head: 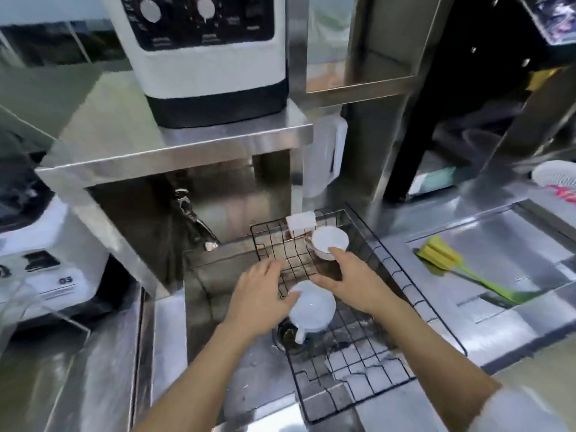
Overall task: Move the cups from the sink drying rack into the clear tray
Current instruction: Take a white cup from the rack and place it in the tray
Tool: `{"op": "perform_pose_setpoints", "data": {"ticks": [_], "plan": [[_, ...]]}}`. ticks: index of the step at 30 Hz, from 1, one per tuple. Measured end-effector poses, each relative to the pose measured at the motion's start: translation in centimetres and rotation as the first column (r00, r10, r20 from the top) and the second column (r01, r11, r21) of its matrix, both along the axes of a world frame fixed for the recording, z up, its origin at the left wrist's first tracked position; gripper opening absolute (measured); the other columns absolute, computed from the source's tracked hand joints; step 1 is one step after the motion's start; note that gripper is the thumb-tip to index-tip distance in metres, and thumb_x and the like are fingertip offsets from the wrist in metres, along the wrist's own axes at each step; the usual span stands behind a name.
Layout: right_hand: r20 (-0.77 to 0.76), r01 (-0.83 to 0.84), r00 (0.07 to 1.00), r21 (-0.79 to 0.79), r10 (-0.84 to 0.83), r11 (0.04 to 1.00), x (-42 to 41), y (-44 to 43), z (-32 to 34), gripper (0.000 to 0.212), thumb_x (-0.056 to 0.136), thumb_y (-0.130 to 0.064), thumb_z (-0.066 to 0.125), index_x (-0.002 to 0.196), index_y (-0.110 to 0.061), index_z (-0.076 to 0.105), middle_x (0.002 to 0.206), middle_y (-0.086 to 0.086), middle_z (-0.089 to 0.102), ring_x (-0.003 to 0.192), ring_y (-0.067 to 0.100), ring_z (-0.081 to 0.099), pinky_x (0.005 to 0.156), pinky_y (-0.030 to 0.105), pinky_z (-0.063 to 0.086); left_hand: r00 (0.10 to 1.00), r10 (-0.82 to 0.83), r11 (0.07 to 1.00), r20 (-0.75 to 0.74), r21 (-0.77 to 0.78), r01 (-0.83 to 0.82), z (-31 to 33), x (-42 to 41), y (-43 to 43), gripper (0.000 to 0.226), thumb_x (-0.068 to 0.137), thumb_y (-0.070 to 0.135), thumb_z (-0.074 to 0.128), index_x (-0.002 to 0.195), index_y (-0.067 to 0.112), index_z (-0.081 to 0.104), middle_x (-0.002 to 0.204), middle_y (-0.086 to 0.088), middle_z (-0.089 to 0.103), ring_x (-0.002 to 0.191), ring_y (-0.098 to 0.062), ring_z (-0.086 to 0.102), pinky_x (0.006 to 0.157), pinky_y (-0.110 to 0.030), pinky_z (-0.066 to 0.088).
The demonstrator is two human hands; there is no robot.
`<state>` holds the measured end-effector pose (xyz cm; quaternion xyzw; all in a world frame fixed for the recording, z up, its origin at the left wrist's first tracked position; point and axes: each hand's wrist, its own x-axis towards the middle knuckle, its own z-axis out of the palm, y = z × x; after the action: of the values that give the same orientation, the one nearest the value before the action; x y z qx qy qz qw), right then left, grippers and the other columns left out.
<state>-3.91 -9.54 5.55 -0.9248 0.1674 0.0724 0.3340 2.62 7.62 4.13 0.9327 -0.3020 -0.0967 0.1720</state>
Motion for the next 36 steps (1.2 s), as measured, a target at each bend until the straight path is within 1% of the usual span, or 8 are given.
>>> {"op": "perform_pose_setpoints", "data": {"ticks": [5, 10, 18, 24, 26, 29, 33, 36], "plan": [[-0.260, 0.149, 0.960, 0.149, -0.106, 0.978, -0.6, -0.5, -3.5, 0.073, 0.087, -0.059, 0.041, 0.136, -0.005, 0.030, 0.132, 0.019, 0.049, 0.115, 0.033, 0.053, 0.089, 0.038, 0.045, 1.000, -0.010, 0.987, -0.010, 0.158, 0.011, -3.5, -0.8, -2.0, 0.066, 0.089, 0.049, 0.044, 0.142, 0.017, 0.023, 0.149, -0.005, 0.035, 0.141, -0.022, 0.020, 0.115, -0.038, 0.007], [-0.459, 0.357, 0.881, 0.488, -0.114, 0.797, -1.1, 0.3, -5.0, 0.078, 0.083, -0.069, 0.033, 0.125, -0.003, 0.041, 0.097, 0.029, 0.063, 0.062, 0.030, 0.067, 0.060, 0.042, 0.059, 1.000, 0.014, 0.968, 0.006, 0.251, -0.015, -4.3, -1.1, -3.6, 0.064, 0.089, 0.052, 0.041, 0.138, 0.013, 0.029, 0.143, -0.007, 0.044, 0.143, -0.023, 0.016, 0.115, -0.048, -0.004], [-0.464, 0.486, 0.867, 0.713, -0.179, 0.505, -0.7, 0.5, -5.8, 0.076, 0.076, -0.075, 0.034, 0.123, -0.016, 0.048, 0.106, 0.025, 0.064, 0.082, 0.037, 0.069, 0.067, 0.044, 0.060, 0.970, 0.210, 0.978, -0.121, 0.045, -0.206, -4.0, -1.5, -4.1, 0.047, 0.083, 0.053, 0.049, 0.114, 0.019, 0.049, 0.117, -0.003, 0.061, 0.120, -0.023, 0.046, 0.109, -0.043, 0.013], [-0.338, 0.503, 0.851, 0.746, -0.402, 0.436, -0.9, 0.9, -4.5, 0.045, 0.086, -0.061, 0.043, 0.113, -0.026, 0.043, 0.111, 0.012, 0.060, 0.086, 0.035, 0.067, 0.080, 0.048, 0.056, 0.916, 0.302, 0.878, -0.262, -0.297, -0.375, -1.9, -2.9, -5.1, 0.034, 0.084, 0.052, 0.050, 0.091, 0.019, 0.047, 0.101, 0.001, 0.059, 0.098, -0.015, 0.052, 0.107, -0.042, 0.023], [-0.285, 0.469, 0.849, 0.794, -0.446, 0.386, -1.2, 1.2, -3.9, 0.035, 0.085, -0.051, 0.052, 0.108, -0.025, 0.046, 0.112, 0.011, 0.059, 0.091, 0.036, 0.066, 0.083, 0.049, 0.055, 0.866, 0.304, 0.762, -0.398, -0.443, -0.472, -0.7, -3.0, -5.0, 0.040, 0.083, 0.053, 0.053, 0.082, 0.014, 0.048, 0.091, -0.003, 0.057, 0.080, -0.015, 0.051, 0.077, -0.034, 0.041], [-0.156, 0.373, 0.866, 0.836, -0.476, 0.403, -1.5, 1.8, -2.7, 0.030, 0.082, -0.037, 0.061, 0.106, -0.026, 0.047, 0.116, 0.010, 0.056, 0.100, 0.033, 0.061, 0.084, 0.047, 0.053, 0.752, 0.334, 0.523, -0.568, -0.552, -0.649, 0.6, -2.6, -4.1, 0.044, 0.080, 0.052, 0.060, 0.066, 0.014, 0.044, 0.069, 0.001, 0.051, 0.065, -0.017, 0.046, 0.058, -0.029, 0.034], [0.142, 0.125, 0.908, 0.806, -0.395, 0.578, -1.8, 3.5, -0.3, 0.043, 0.071, -0.028, 0.071, 0.108, -0.028, 0.048, 0.104, 0.004, 0.056, 0.090, 0.016, 0.058, 0.069, 0.021, 0.050, 0.649, 0.267, 0.448, -0.712, -0.505, -0.738, 1.4, -1.8, -1.9, 0.045, 0.069, 0.054, 0.071, 0.078, 0.012, 0.058, 0.082, -0.002, 0.062, 0.077, -0.019, 0.056, 0.067, -0.029, 0.044], [0.292, -0.029, 0.912, 0.749, -0.290, 0.662, -1.8, 5.2, 1.8, 0.055, 0.065, -0.022, 0.074, 0.112, -0.028, 0.046, 0.104, -0.001, 0.053, 0.089, 0.010, 0.056, 0.061, 0.007, 0.046, 0.553, 0.023, 0.533, -0.833, -0.458, -0.711, 3.0, -1.1, 1.3, 0.085, 0.044, 0.065, 0.079, 0.101, 0.003, 0.067, 0.104, -0.012, 0.072, 0.102, -0.026, 0.064, 0.098, -0.041, 0.046]]}}
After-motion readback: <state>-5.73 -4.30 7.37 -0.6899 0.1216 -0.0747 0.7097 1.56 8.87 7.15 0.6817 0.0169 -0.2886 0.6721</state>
